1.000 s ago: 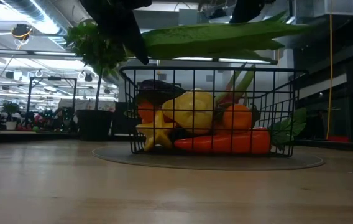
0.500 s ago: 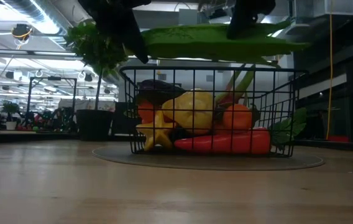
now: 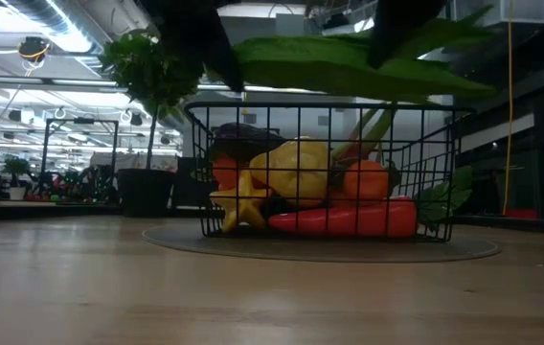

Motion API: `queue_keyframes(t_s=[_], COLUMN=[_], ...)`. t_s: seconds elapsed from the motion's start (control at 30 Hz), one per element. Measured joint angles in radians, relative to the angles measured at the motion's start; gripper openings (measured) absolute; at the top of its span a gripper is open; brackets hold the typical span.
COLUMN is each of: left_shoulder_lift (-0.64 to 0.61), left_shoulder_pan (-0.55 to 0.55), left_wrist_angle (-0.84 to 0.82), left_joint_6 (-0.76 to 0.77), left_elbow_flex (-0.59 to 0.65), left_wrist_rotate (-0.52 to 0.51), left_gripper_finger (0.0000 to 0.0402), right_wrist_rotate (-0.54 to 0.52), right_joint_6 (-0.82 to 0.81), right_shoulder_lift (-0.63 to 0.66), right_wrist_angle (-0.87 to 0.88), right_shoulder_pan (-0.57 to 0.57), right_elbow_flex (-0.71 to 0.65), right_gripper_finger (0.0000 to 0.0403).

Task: Build produce basket
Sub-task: Put the green leaf lettuce into the black wire basket

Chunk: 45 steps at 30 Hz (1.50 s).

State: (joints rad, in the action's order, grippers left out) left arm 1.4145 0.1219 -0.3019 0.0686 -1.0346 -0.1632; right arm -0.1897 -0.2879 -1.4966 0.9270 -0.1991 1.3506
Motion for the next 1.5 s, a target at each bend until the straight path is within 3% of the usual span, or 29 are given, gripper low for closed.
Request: queue_keyframes(t_s=[0.23, 0.6, 0.83, 1.27, 1.5], left_shoulder_lift=[0.071, 0.091, 0.090, -0.065, -0.009], left_shoulder_pan=[0.001, 0.006, 0.006, 0.008, 0.019], left_wrist_angle=[0.038, 0.035, 0.029, 0.013, 0.032], left_joint_6=[0.023, 0.052, 0.053, 0.053, 0.034], left_elbow_flex=[0.001, -0.002, -0.002, -0.006, -0.005], left_wrist_rotate=[0.000, -0.002, -0.010, -0.014, -0.003], left_gripper_finger=[0.0062, 0.0156, 0.0160, 0.0162, 0.0163], right_wrist_rotate=[0.003, 0.034, 0.036, 0.060, 0.060], right_joint_6=[-0.059, -0.073, -0.070, -0.070, -0.075], right_shoulder_lift=[-0.010, -0.132, -0.194, -0.219, -0.219], right_wrist_angle=[0.030, 0.047, 0.044, 0.069, 0.050], right_shoulder_pan=[-0.011, -0.010, -0.010, -0.010, -0.010], right_elbow_flex=[-0.001, -0.001, -0.001, 0.002, 0.001], right_gripper_finger=[0.0002, 0.0000, 0.0000, 0.0000, 0.0000])
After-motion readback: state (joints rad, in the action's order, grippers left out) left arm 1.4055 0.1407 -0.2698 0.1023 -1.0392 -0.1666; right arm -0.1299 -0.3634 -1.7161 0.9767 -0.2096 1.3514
